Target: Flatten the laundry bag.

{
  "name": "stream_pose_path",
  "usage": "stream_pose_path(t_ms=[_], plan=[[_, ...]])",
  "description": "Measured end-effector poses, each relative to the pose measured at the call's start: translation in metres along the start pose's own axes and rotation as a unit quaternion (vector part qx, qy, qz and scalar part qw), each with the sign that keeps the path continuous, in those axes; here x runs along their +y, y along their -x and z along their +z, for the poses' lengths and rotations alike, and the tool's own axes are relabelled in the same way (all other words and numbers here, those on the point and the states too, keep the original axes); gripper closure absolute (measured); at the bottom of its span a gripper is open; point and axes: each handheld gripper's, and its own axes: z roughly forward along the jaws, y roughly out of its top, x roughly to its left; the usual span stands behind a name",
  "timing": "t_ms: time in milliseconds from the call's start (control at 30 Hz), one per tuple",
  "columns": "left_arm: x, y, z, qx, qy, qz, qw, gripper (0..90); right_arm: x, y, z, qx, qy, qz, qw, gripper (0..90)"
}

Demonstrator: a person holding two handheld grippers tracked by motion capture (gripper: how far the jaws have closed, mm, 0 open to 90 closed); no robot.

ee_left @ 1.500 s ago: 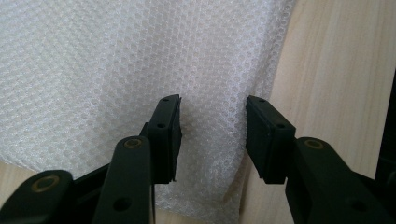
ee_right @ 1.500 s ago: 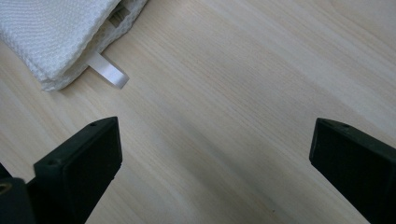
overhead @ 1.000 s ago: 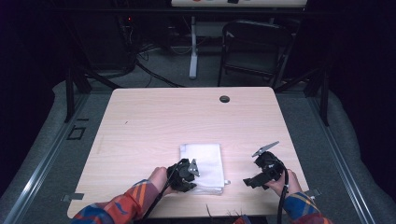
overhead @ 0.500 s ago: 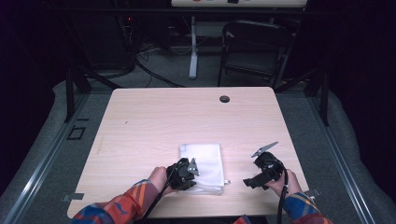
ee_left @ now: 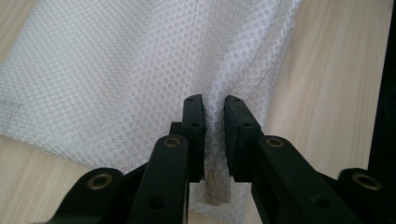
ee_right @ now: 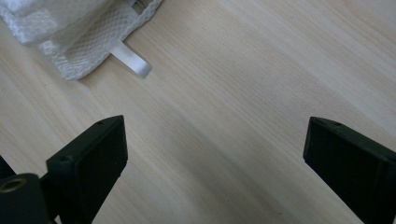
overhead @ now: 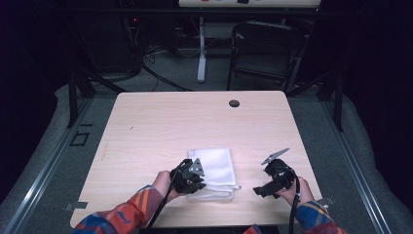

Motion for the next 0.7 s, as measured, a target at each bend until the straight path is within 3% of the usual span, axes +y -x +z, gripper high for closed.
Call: stream_pose_path(t_ms=[200, 300, 467, 700], plan=[[0.002, -0.001, -0.006, 0.007, 0.015, -0.004, 0.9998, 80.3, 0.004, -0.005, 0.001, 0.000, -0.007, -0.014, 0.9999, 13.9], [0.003, -0.002, -0.008, 0.012, 0.020, -0.005, 0.9997, 80.5, 0.005, -0.010, 0.004, 0.006, 0.005, -0.009, 0.9999, 15.3], [0.005, -0.004, -0.012, 0.017, 0.027, -0.007, 0.9995, 80.8, 0.010, -0.019, 0.004, 0.015, 0.000, -0.031, 0.9994, 30.6], [0.007, -0.006, -0.016, 0.025, 0.036, -0.008, 0.9990, 80.7, 0.021, -0.042, 0.012, 0.032, 0.012, -0.072, 0.9968, 56.7]])
